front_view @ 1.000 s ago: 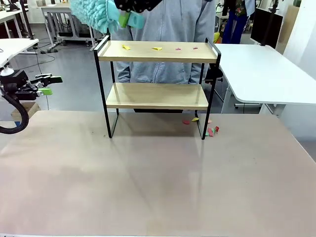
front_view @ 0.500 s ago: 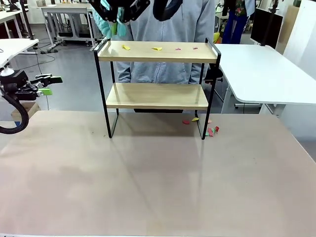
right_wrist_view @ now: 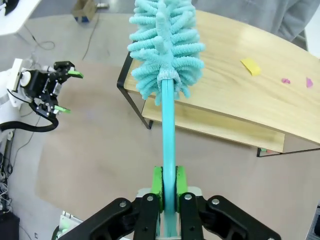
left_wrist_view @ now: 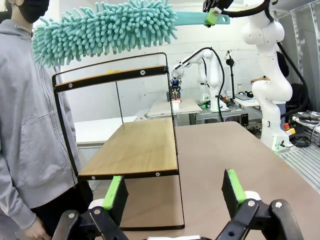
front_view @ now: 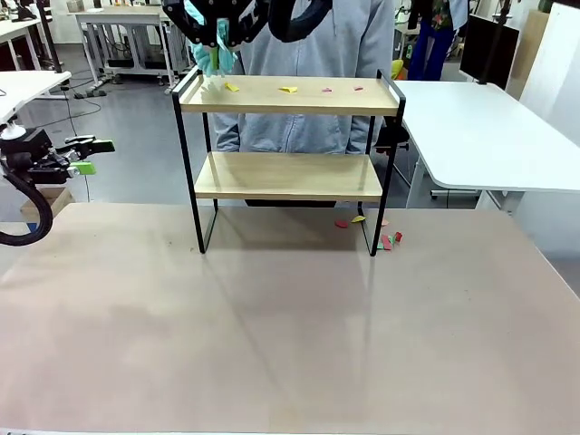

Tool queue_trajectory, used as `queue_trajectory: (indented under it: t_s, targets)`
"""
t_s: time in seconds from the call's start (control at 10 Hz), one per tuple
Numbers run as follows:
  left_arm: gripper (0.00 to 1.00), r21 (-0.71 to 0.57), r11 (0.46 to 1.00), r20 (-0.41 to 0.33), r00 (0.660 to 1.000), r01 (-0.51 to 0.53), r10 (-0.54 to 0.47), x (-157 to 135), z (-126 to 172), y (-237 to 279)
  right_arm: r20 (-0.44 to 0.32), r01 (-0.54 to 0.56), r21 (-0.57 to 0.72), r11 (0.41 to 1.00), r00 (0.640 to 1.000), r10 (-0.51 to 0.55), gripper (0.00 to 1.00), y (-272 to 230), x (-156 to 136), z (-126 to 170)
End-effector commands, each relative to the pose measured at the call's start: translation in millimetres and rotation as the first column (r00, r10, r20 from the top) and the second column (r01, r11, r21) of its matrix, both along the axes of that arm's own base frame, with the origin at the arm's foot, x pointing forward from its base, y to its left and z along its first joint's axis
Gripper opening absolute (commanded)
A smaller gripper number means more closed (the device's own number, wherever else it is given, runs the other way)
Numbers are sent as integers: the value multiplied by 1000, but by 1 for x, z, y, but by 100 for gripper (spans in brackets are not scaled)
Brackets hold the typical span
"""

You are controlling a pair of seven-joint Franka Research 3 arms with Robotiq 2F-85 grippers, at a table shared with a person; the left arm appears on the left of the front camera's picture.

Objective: Clean the shelf.
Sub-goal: Clean the specific section of the Shelf indicated by the human with the Duster.

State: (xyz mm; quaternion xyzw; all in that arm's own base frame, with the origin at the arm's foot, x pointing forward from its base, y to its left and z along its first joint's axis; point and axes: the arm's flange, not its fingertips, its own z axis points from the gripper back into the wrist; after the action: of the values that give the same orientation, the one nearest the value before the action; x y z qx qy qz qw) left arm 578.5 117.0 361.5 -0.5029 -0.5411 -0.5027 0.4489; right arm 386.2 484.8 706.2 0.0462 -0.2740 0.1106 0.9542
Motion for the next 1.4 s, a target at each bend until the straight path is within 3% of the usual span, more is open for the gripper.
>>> queue_trajectory:
  t_s: [0.0,0.5,0.7,0.8,1.3]
  targets:
    - [100,-3,1000,14,1000,0,0,-2,3,-1,-18,36,10,999,999,-36,13,4,1,-5]
    - [100,-3,1000,14,1000,0,0,-2,3,-1,-124,52,23,998,991,-49,13,-12,7,-39]
    - [100,-3,1000,14,1000,0,0,-2,3,-1,-145,50,35,998,988,-44,13,-22,5,-37]
    - [100,-3,1000,14,1000,0,0,-2,3,-1,-118,36,1,999,992,-36,13,-4,15,-39]
    - [100,-3,1000,14,1000,0,0,-2,3,-1,-136,75,21,997,988,-72,13,-17,14,-38]
